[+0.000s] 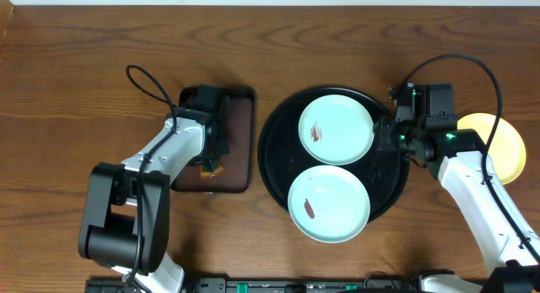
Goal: Clean dirty plates on tray and stack at the side
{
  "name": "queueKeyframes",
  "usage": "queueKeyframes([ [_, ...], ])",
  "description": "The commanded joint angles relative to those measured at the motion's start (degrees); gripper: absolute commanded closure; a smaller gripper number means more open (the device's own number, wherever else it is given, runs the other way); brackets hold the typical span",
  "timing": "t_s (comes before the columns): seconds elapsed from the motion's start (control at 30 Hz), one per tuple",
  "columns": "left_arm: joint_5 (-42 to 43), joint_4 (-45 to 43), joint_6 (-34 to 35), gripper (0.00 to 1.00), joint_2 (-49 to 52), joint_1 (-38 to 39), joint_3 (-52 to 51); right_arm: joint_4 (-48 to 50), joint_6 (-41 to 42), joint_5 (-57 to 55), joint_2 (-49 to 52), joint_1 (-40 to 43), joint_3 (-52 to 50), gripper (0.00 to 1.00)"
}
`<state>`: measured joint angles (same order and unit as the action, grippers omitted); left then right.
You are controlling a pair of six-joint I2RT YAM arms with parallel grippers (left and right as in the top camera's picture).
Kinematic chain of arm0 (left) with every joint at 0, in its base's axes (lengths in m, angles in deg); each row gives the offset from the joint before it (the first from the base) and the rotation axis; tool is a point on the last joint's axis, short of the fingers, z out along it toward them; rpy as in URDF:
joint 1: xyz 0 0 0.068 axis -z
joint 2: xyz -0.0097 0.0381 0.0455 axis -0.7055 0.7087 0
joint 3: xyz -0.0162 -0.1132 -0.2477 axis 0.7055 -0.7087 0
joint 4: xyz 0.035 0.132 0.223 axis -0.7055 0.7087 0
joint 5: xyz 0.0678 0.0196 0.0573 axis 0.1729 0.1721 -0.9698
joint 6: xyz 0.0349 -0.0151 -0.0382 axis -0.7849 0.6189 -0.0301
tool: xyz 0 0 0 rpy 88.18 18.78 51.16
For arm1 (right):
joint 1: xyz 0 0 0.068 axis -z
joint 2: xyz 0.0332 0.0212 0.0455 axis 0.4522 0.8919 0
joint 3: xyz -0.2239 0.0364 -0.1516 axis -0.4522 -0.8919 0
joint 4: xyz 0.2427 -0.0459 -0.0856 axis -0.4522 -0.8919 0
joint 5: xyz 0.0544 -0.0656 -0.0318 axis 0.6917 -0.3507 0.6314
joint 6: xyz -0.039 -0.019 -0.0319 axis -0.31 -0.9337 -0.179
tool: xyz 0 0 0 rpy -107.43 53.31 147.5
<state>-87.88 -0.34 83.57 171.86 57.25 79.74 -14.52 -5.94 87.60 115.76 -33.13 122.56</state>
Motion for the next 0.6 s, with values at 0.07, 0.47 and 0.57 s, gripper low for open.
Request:
queueKeyframes([
  [0.07,4.8,2.2,0.5,0.61,-3.2,0.1,0.8,0.2,0.6,0.5,-0.8,-0.4,0.7,0.72],
  [0.47,3.9,0.9,0.5,0.51,-1.1,0.1,0.6,0.3,0.6,0.5,-0.9,-0.4,0.7,0.72],
  [0.57,3.9,0.9,0.5,0.55,-0.7,0.1,0.6,0.2,0.6,0.5,-0.9,-0.4,0.7,0.72],
])
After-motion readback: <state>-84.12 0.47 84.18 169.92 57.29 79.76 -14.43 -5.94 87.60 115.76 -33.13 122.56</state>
